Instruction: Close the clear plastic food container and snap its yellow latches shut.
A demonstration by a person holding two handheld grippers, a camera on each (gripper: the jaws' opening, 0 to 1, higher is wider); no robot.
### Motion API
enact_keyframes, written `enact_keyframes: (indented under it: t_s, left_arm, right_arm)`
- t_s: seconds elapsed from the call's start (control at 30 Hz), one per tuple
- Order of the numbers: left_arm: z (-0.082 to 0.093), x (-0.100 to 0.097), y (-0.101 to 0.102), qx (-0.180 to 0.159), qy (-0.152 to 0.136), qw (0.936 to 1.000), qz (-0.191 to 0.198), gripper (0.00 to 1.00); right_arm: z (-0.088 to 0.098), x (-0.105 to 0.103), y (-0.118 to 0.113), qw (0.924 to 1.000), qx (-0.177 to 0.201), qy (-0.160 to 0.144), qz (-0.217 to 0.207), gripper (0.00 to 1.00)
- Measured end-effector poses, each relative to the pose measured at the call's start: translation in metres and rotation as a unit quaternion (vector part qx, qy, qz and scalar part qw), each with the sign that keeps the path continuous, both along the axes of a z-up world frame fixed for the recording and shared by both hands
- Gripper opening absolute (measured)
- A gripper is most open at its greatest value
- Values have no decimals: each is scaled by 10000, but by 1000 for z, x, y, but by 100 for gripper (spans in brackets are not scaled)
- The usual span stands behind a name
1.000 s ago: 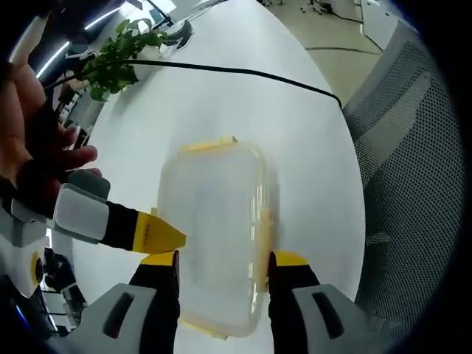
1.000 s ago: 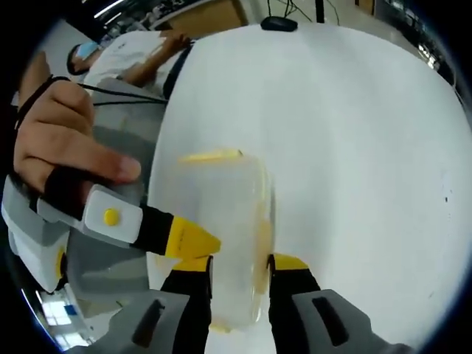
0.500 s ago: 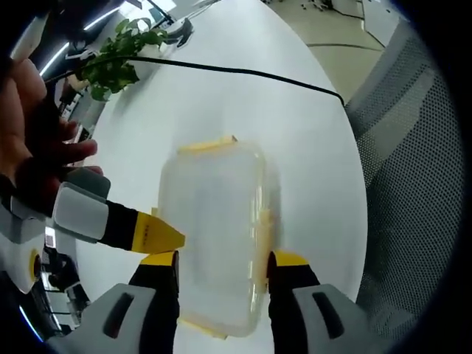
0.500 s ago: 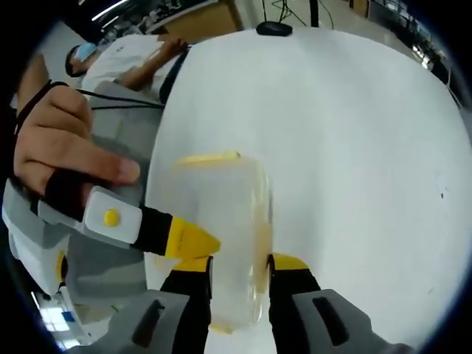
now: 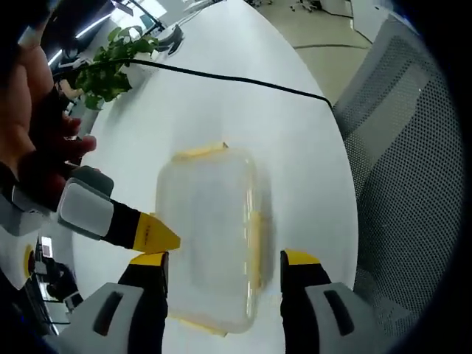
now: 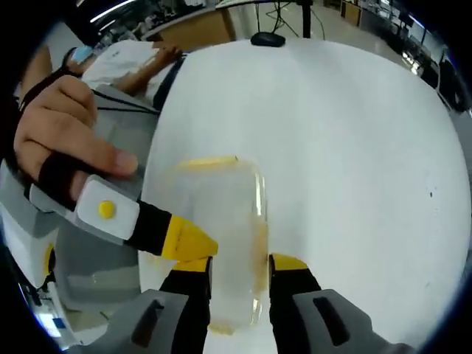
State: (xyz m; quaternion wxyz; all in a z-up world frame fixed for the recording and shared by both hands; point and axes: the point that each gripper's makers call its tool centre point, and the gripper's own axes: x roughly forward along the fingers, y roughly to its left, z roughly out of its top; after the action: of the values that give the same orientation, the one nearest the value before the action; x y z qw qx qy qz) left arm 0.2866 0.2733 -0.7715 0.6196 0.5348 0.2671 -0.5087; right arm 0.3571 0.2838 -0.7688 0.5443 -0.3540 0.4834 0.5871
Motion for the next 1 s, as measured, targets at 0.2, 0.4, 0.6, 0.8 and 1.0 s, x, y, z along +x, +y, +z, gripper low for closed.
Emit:
enact_keyframes:
  t_s: [0.2, 0.4, 0.6, 0.8, 1.0]
  left_arm:
    - [5, -17, -5, -423, 605, 9970, 226, 79]
    - [5, -20, 7, -501, 936, 9936, 375, 96]
    - [11, -16, 13, -875, 1416, 9837, 677, 99]
    - [35, -1, -9, -2188, 2014, 9434, 1468, 99]
    - [95, 23, -37, -4213, 3037, 8250, 2227, 99]
  right_arm:
    - [-1, -8, -3, 9999, 34, -113, 41, 62]
    - [5, -16, -5, 9995, 264, -155, -39, 72]
    - [9, -16, -10, 9984, 386, -406, -96, 76]
    - [11, -19, -15, 9961, 478, -567, -468, 76]
    - [15, -27, -29, 9949, 362, -591, -731, 75]
